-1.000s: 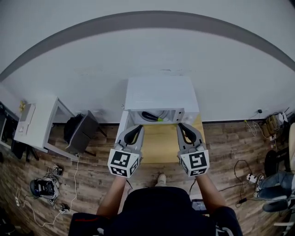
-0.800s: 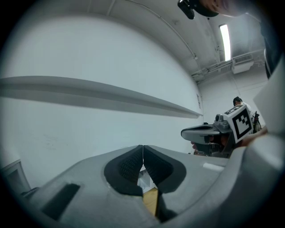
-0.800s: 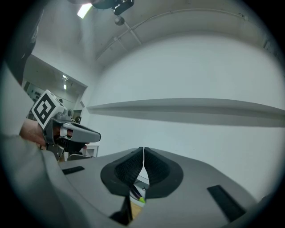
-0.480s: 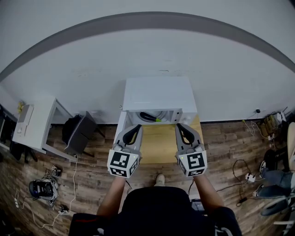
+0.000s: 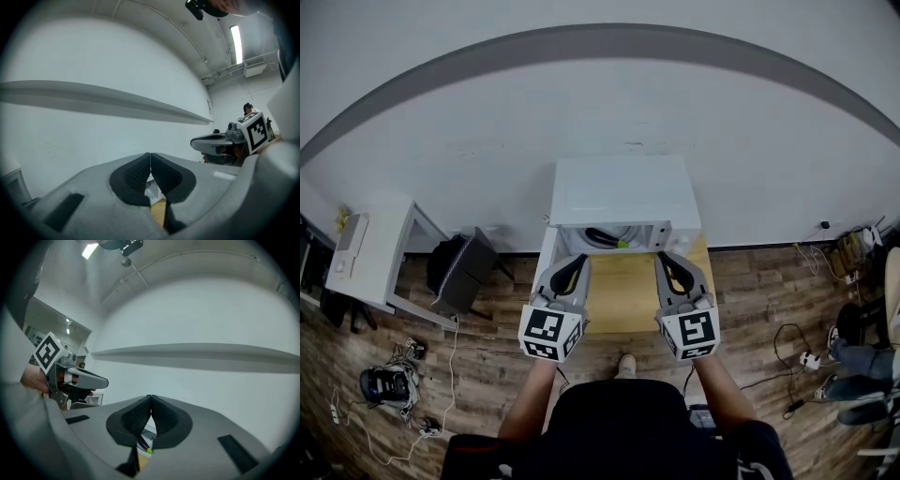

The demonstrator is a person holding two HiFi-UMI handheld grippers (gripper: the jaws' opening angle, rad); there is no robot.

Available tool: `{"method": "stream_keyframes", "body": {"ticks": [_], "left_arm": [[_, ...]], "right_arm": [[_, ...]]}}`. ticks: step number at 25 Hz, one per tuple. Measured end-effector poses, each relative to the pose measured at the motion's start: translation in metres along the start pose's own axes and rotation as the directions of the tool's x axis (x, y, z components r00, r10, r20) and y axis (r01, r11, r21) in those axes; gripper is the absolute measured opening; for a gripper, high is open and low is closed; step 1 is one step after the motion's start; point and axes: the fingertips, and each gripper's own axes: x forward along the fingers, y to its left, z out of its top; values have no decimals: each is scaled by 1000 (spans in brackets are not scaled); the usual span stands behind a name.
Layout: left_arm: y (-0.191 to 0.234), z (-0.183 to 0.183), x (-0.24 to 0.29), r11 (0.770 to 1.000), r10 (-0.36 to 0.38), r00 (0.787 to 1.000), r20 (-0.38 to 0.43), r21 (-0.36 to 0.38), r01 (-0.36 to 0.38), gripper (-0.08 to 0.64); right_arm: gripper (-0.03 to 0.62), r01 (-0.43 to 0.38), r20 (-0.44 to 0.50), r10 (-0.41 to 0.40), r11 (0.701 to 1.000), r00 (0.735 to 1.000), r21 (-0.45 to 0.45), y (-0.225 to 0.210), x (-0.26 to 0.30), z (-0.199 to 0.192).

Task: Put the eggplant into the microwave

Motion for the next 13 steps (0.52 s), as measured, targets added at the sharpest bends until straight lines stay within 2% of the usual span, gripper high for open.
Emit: {"method": "stream_keyframes", "body": {"ticks": [5, 13], "left_arm": [[7, 0, -3, 998, -5, 1000, 16, -65, 6, 17], [11, 4, -6, 999, 16, 999, 42, -45, -15, 17]], "right_arm": [[14, 8, -2, -8, 1000, 1000, 1, 1, 1, 0], [14, 12, -11, -12, 1000, 1000, 7, 0, 3, -3]]}}
